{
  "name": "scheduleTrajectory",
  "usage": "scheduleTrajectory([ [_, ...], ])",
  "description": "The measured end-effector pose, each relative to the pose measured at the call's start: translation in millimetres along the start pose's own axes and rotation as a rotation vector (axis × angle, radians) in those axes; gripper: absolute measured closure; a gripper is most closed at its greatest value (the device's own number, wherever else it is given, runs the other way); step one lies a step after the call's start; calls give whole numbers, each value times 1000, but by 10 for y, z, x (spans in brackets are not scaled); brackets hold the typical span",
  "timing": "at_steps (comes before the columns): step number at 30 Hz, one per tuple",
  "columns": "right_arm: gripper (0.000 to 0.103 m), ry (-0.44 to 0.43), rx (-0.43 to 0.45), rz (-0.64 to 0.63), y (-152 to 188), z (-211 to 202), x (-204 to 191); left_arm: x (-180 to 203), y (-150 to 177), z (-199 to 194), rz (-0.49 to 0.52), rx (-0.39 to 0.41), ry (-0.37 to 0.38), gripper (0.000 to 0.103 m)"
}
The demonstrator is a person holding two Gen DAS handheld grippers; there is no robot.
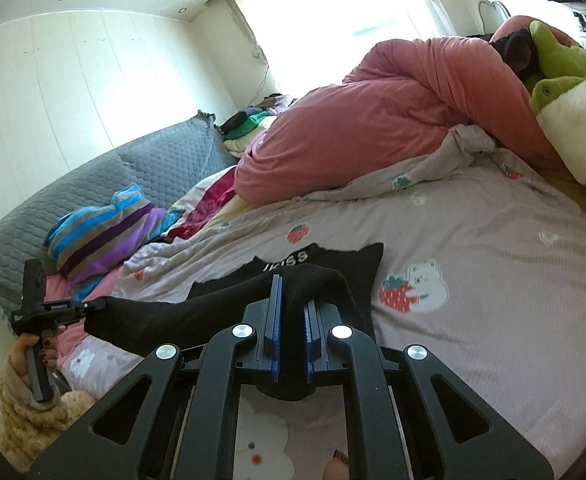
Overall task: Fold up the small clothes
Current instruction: 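Lift the hem with both tools and fold it toward the collar, then lower the hem onto the collar and open both tools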
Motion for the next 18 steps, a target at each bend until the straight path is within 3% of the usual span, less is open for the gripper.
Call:
scheduleTrajectory([
  [10, 95, 51, 9, -10, -267, 411, 130, 51, -288, 233, 23, 32, -57, 99],
  [18, 95, 99, -21, -8, -244, 722, 258, -11, -399, 545, 30, 18, -104, 99],
])
Point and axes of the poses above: each gripper's, at about its wrist camera, not at the fingertips, and z roughly the way its jaws point, x to its right, y to its underside, the point moved 7 cm from there along z, roughly the way its jaws point, and after that the axes turned 1 degree about z, right-handed, at the moved point
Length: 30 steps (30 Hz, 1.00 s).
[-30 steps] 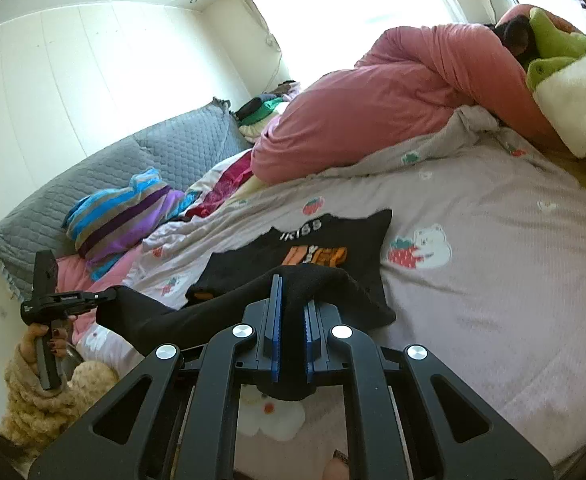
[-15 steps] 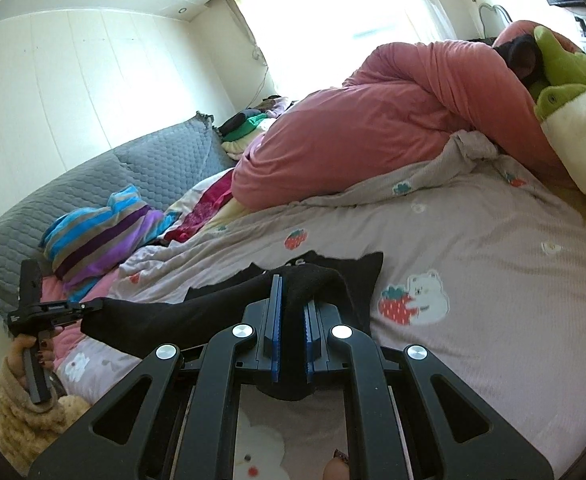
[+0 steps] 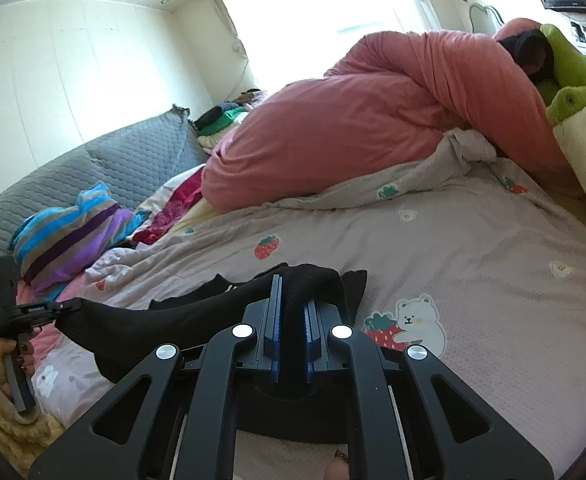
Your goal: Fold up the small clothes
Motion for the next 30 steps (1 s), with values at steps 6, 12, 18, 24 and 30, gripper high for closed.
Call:
scheduleTrajectory([
  [6, 95, 24, -38, 7, 67, 209, 79, -69, 35, 237, 0, -28, -26, 99],
  [12, 95, 48, -71, 17, 149, 378, 167, -136, 64, 384, -10, -44, -39, 99],
  [18, 91, 76, -106, 47, 236, 512, 259, -198, 60, 445, 4, -26, -90, 94],
  [24, 58, 73, -98, 84, 264, 465, 329, -209, 57, 311, 21, 1, -97, 84],
  [30, 48, 68, -75, 56, 258, 317, 233, -118, 126, 186, 63, 22, -106, 69],
])
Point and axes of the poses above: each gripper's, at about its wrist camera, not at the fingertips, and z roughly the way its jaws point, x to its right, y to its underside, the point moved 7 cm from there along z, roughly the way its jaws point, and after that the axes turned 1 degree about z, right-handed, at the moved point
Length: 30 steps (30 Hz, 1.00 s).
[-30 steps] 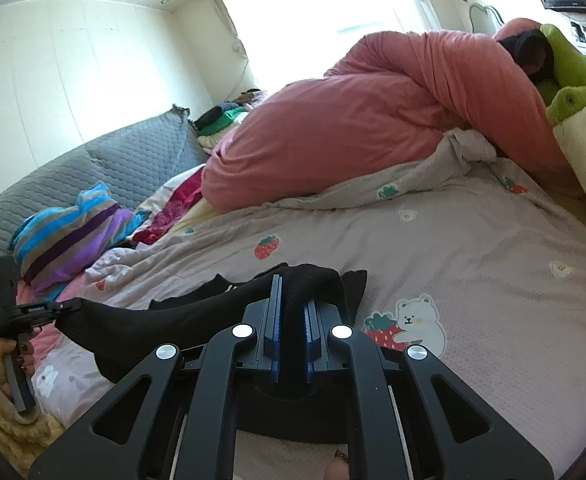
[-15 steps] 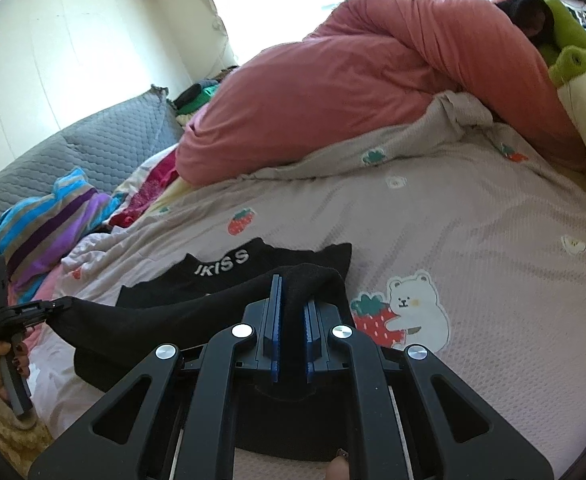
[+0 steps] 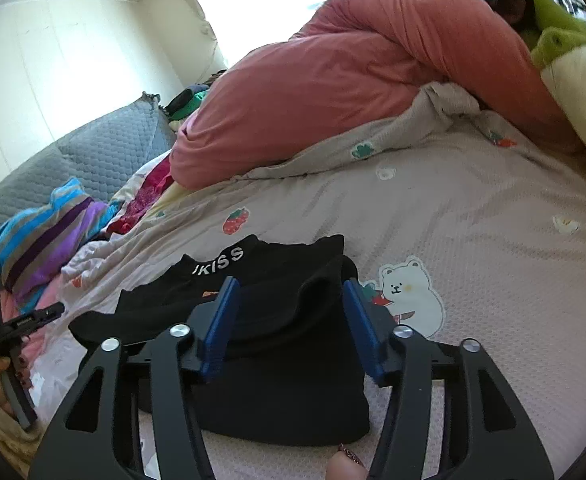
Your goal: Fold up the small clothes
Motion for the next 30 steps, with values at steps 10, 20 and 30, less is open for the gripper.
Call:
scheduleTrajectory([
  [10, 65, 18, -64, -209, 284, -52, -379, 244, 454, -69, 109, -39, -1, 94],
  [20, 70, 62, -221, -307, 738, 361, -544, 382, 741, 373, 289, -113, -146, 94],
  [30, 71, 154, -246, -332, 737, 765, -454, 423, 494, 618, 300, -85, -183, 94],
])
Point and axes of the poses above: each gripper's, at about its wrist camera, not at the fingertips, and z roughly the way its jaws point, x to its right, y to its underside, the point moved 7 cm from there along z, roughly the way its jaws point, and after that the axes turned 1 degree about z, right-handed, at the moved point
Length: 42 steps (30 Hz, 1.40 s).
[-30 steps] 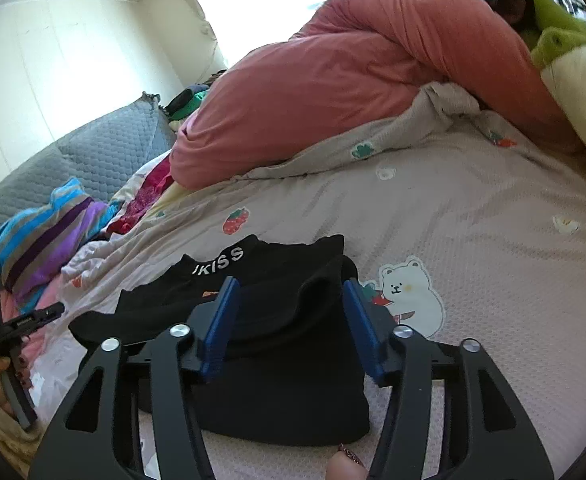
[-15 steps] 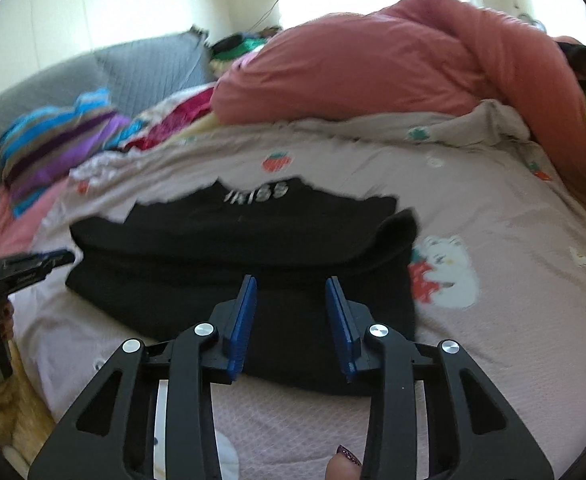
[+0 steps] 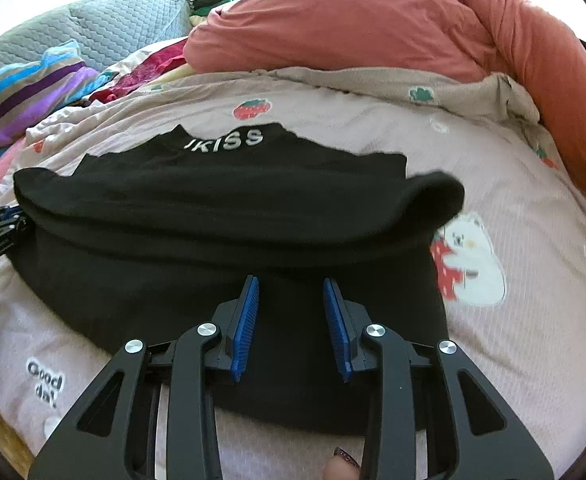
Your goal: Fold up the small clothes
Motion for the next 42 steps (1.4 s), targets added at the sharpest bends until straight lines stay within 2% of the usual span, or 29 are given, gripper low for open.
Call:
scheduleTrajectory([
  [11, 71, 15, 12, 31, -428, 273, 124, -74, -363, 326, -74, -32, 55, 94],
  [15, 71, 6, 22, 84, -599, 351, 232, -203, -579, 395, -134, -24, 81, 94],
  [18, 71, 22, 43, 130, -723, 368, 348, -347, -718, 427, -167, -11, 62, 89],
  [22, 70, 38, 75, 174, -813, 303, 517, -586, -832, 435, -236, 6, 62, 87],
  [24, 70, 56, 79, 189, -804, 282, 615, -680, -818, 471, -276, -1, 82, 86],
  [27, 63, 68, 67, 216, -768, 292, 760, -726, -744, 554, -299, -23, 112, 84],
  [30, 61, 56, 48, 220, -734, 321, 819, -691, -696, 638, -257, -23, 121, 73],
  [33, 59, 61, 29, 219, -727, 379, 852, -657, -659, 707, -223, -23, 129, 71],
  [39, 58, 43, -24, 236, -738, 608, 851, -689, -599, 798, -245, -26, 178, 69],
  [41, 63, 37, -20, 252, -741, 640, 853, -702, -567, 829, -259, -26, 193, 69],
  [42, 69, 37, -18, 261, -738, 645, 859, -702, -556, 838, -264, -25, 199, 71],
])
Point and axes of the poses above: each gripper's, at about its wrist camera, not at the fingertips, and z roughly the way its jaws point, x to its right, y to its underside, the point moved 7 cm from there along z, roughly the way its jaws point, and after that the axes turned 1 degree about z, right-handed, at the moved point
